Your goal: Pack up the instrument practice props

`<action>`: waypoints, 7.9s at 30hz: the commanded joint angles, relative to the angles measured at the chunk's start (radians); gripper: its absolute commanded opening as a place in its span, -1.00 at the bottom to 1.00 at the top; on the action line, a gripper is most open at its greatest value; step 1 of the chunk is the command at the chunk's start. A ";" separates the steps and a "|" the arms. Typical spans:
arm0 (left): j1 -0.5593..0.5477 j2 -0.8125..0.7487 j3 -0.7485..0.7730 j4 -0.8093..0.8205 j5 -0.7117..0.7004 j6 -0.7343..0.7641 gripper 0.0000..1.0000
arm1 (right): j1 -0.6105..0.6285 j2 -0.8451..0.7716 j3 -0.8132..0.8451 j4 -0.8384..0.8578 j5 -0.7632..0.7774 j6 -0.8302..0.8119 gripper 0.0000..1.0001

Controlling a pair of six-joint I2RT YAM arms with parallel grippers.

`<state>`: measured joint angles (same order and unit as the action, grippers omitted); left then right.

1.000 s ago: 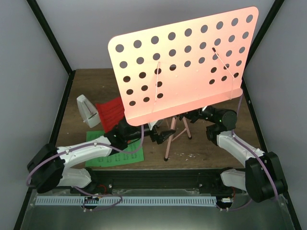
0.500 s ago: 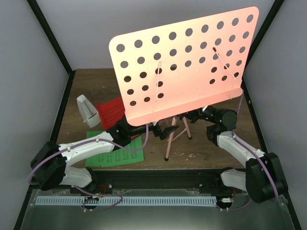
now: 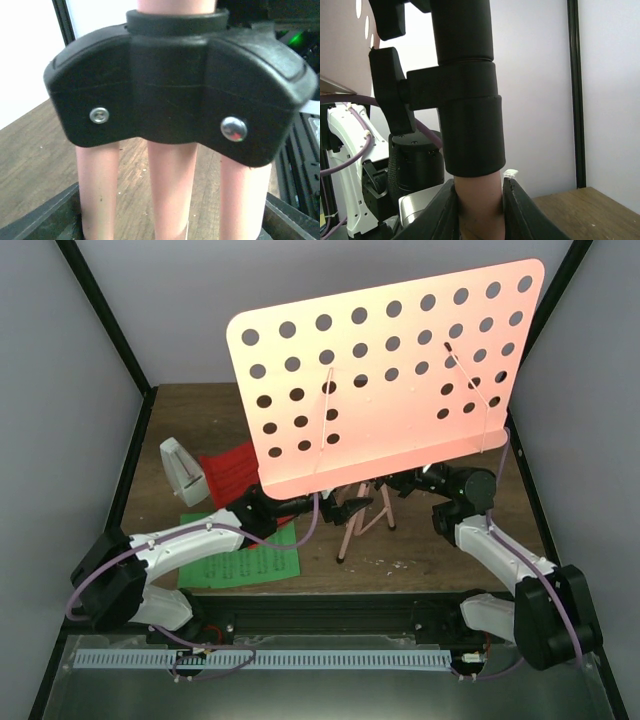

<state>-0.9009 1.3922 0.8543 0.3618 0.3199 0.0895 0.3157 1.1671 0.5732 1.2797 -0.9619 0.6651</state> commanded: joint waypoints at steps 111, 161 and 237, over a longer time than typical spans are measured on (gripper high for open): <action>0.106 0.097 -0.045 -0.133 0.053 -0.705 -0.96 | 0.023 0.508 0.287 -0.771 0.415 -0.078 -0.99; 0.150 0.403 0.157 -0.422 -0.239 -0.504 -0.45 | 0.001 0.740 0.306 -0.690 0.429 -0.140 0.42; 0.978 -0.530 0.002 -0.837 -0.121 -0.282 0.86 | -0.244 -0.401 -0.171 -0.990 0.931 -0.347 1.00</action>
<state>0.0982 0.8959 0.8581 -0.4671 0.2253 -0.2432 0.0807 0.7990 0.4267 0.2913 -0.0879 0.3401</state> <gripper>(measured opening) 0.929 0.999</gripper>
